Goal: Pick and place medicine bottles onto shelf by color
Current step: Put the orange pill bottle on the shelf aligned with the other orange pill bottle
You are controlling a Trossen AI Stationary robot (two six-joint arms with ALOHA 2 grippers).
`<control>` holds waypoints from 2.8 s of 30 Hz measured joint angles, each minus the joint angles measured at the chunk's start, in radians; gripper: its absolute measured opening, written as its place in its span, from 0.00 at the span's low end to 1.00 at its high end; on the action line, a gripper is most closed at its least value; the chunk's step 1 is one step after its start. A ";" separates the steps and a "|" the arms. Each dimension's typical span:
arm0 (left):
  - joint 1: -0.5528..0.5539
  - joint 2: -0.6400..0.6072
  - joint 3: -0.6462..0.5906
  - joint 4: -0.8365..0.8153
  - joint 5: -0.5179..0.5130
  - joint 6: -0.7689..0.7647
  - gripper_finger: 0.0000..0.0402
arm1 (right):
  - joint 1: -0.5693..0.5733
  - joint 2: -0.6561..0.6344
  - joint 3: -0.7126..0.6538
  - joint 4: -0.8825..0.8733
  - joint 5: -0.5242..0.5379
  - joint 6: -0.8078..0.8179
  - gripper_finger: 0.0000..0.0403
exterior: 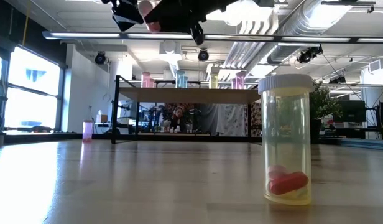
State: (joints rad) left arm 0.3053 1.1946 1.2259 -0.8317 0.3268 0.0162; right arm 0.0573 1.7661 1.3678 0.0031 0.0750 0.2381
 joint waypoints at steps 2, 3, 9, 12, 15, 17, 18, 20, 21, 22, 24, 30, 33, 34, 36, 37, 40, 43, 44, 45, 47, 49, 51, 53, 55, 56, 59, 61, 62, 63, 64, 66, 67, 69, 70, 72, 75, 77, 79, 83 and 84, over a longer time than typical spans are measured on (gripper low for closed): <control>0.000 0.019 0.000 0.004 0.002 -0.013 0.53 | -0.001 0.002 0.000 -0.009 -0.005 0.009 0.18; -0.001 0.027 0.000 0.014 0.003 -0.013 0.53 | -0.003 0.003 0.000 -0.021 -0.006 0.016 0.18; -0.021 0.069 0.000 0.059 0.003 -0.024 0.53 | -0.007 0.005 0.000 -0.041 -0.022 0.016 0.18; -0.030 0.080 0.000 0.073 0.003 -0.031 0.53 | -0.007 0.005 0.000 -0.044 -0.022 0.025 0.18; -0.039 0.088 0.000 0.080 0.000 -0.040 0.53 | -0.007 0.005 0.000 -0.055 -0.022 0.027 0.18; -0.040 0.088 0.000 0.081 0.000 -0.042 0.53 | -0.007 0.005 0.000 -0.052 -0.022 0.027 0.18; -0.040 0.087 0.000 0.081 0.000 -0.043 0.53 | -0.007 0.005 0.000 -0.052 -0.022 0.027 0.18; -0.040 0.087 0.000 0.080 -0.001 -0.057 0.53 | -0.007 0.005 0.000 -0.053 -0.022 0.027 0.18; -0.040 0.087 0.000 0.080 0.000 -0.062 0.53 | -0.007 0.005 0.000 -0.052 -0.021 0.027 0.18; -0.040 0.087 0.000 0.080 0.000 -0.065 0.53 | -0.007 0.005 0.000 -0.051 -0.021 0.027 0.18; -0.040 0.087 0.000 0.080 -0.001 -0.065 0.53 | -0.007 0.005 0.000 -0.046 -0.022 0.027 0.18; -0.040 0.087 0.000 0.080 -0.006 -0.066 0.52 | -0.007 0.005 0.000 -0.040 -0.026 0.049 0.18; -0.040 0.087 0.000 0.080 -0.008 -0.066 0.49 | -0.007 0.005 0.000 -0.040 -0.027 0.052 0.18; -0.040 0.087 0.000 0.080 -0.008 -0.066 0.47 | -0.007 0.005 0.000 -0.040 -0.027 0.052 0.18; -0.040 0.087 0.000 0.080 -0.008 -0.065 0.44 | -0.007 0.005 0.000 -0.040 -0.027 0.052 0.18; -0.040 0.087 0.000 0.080 -0.008 -0.064 0.42 | -0.007 0.005 0.000 -0.040 -0.027 0.052 0.18; -0.040 0.087 0.000 0.080 -0.008 -0.058 0.36 | -0.007 0.005 0.000 -0.039 -0.027 0.058 0.18; -0.040 0.087 0.000 0.080 -0.008 -0.058 0.32 | -0.007 0.005 0.000 -0.038 -0.028 0.068 0.18; -0.040 0.087 0.000 0.080 -0.009 -0.058 0.30 | -0.007 0.005 0.000 -0.038 -0.028 0.068 0.18; -0.040 0.087 0.000 0.080 -0.009 -0.057 0.29 | -0.007 0.005 0.000 -0.038 -0.028 0.068 0.18; -0.040 0.087 0.000 0.080 -0.009 -0.057 0.28 | -0.007 0.005 0.000 -0.038 -0.028 0.068 0.18; -0.040 0.087 0.000 0.080 -0.009 -0.052 0.28 | -0.007 0.004 0.000 -0.038 -0.028 0.068 0.18; -0.040 0.087 0.000 0.080 -0.009 -0.048 0.28 | -0.007 0.004 0.000 -0.038 -0.028 0.068 0.18; -0.040 0.087 0.000 0.080 -0.009 -0.047 0.28 | -0.007 0.004 0.000 -0.038 -0.028 0.068 0.18; -0.040 0.087 0.000 0.080 -0.009 -0.046 0.28 | -0.007 0.004 0.000 -0.038 -0.028 0.068 0.18; -0.040 0.087 0.000 0.079 -0.008 -0.046 0.28 | -0.007 0.004 0.000 -0.038 -0.028 0.068 0.18; -0.040 0.087 0.000 0.074 -0.013 -0.030 0.29 | -0.007 0.004 0.000 -0.039 -0.024 0.069 0.19; -0.040 0.087 0.000 0.071 -0.017 -0.023 0.29 | -0.007 0.004 0.000 -0.040 -0.018 0.075 0.22; -0.040 0.087 0.000 0.068 -0.017 -0.021 0.29 | -0.007 0.004 0.000 -0.040 -0.017 0.075 0.24; -0.040 0.087 0.000 0.065 -0.018 -0.021 0.29 | -0.007 0.004 0.000 -0.041 -0.016 0.076 0.27; -0.040 0.087 0.000 0.060 -0.020 -0.020 0.29 | -0.007 0.004 0.000 -0.041 -0.013 0.078 0.29; -0.040 0.087 0.000 0.049 -0.027 -0.009 0.29 | -0.007 0.004 0.000 -0.041 -0.007 0.079 0.35; -0.040 0.087 0.000 0.041 -0.032 -0.005 0.29 | -0.007 0.004 0.000 -0.041 -0.007 0.079 0.37; -0.040 0.087 0.000 0.020 -0.058 -0.003 0.29 | -0.007 0.004 0.000 -0.041 -0.007 0.079 0.42; -0.040 0.087 0.000 0.013 -0.070 0.000 0.29 | -0.007 0.004 0.000 -0.041 -0.007 0.079 0.44; -0.038 0.087 0.000 -0.002 -0.084 0.020 0.29 | -0.007 0.003 0.000 -0.050 -0.007 0.079 0.46; -0.028 0.084 0.020 -0.061 -0.117 0.056 0.29 | -0.010 -0.004 0.000 -0.083 -0.008 0.092 0.47; -0.016 0.082 0.058 -0.113 -0.168 0.092 0.29 | -0.016 -0.017 0.000 -0.113 -0.009 0.119 0.47; 0.001 0.082 0.097 -0.171 -0.236 0.129 0.29 | -0.025 -0.030 0.000 -0.132 -0.013 0.143 0.47; 0.058 0.082 0.173 -0.240 -0.354 0.206 0.29 | -0.048 -0.048 0.000 -0.144 -0.012 0.177 0.47; 0.074 0.082 0.185 -0.256 -0.376 0.226 0.29 | -0.054 -0.051 0.000 -0.147 -0.012 0.185 0.47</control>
State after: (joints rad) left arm 0.3794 1.2762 1.4105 -1.0878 -0.0490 0.2417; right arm 0.0037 1.7154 1.3678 -0.1435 0.0634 0.4227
